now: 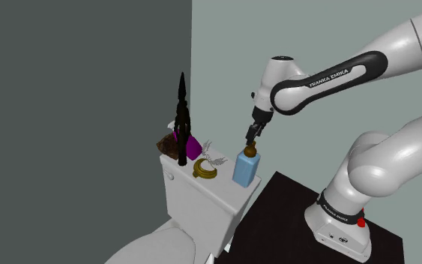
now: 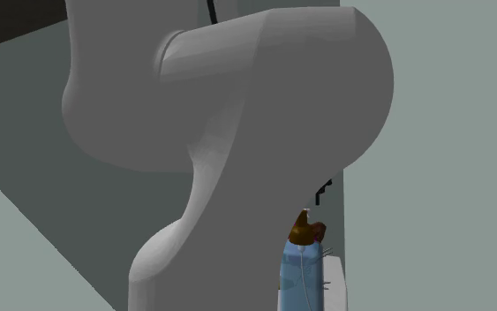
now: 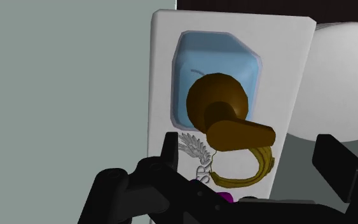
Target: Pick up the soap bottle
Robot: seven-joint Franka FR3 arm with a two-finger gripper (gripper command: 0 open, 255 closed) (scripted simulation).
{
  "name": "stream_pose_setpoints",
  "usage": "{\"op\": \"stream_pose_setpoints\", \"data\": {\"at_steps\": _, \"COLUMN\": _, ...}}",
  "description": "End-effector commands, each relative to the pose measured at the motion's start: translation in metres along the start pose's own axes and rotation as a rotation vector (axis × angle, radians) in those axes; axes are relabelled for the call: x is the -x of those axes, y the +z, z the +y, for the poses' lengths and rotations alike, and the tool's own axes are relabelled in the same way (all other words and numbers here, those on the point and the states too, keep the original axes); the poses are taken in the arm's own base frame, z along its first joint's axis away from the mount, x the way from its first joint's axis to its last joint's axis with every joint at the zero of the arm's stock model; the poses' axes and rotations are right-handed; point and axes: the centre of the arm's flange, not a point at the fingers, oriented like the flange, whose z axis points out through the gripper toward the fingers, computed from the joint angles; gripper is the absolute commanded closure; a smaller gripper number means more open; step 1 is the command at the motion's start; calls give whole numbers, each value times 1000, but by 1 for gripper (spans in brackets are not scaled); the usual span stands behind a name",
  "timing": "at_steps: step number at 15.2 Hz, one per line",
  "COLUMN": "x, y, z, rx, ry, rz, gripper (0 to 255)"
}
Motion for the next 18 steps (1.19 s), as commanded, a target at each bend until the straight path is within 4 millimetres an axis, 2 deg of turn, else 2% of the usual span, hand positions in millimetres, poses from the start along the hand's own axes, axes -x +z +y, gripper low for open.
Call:
{"op": "stream_pose_setpoints", "data": {"at_steps": 1, "x": 0, "y": 12, "z": 0, "rx": 0, "ry": -1, "rz": 1, "gripper": 0}}
{"op": "stream_pose_setpoints", "data": {"at_steps": 5, "x": 2, "y": 34, "z": 0, "rx": 0, "ry": -1, "rz": 1, "gripper": 0}}
{"op": "stream_pose_setpoints", "data": {"at_steps": 8, "x": 2, "y": 37, "z": 0, "rx": 0, "ry": -1, "rz": 1, "gripper": 0}}
{"op": "stream_pose_setpoints", "data": {"at_steps": 9, "x": 2, "y": 37, "z": 0, "rx": 0, "ry": -1, "rz": 1, "gripper": 255}}
{"op": "stream_pose_setpoints", "data": {"at_steps": 18, "x": 2, "y": 37, "z": 0, "rx": 0, "ry": -1, "rz": 1, "gripper": 255}}
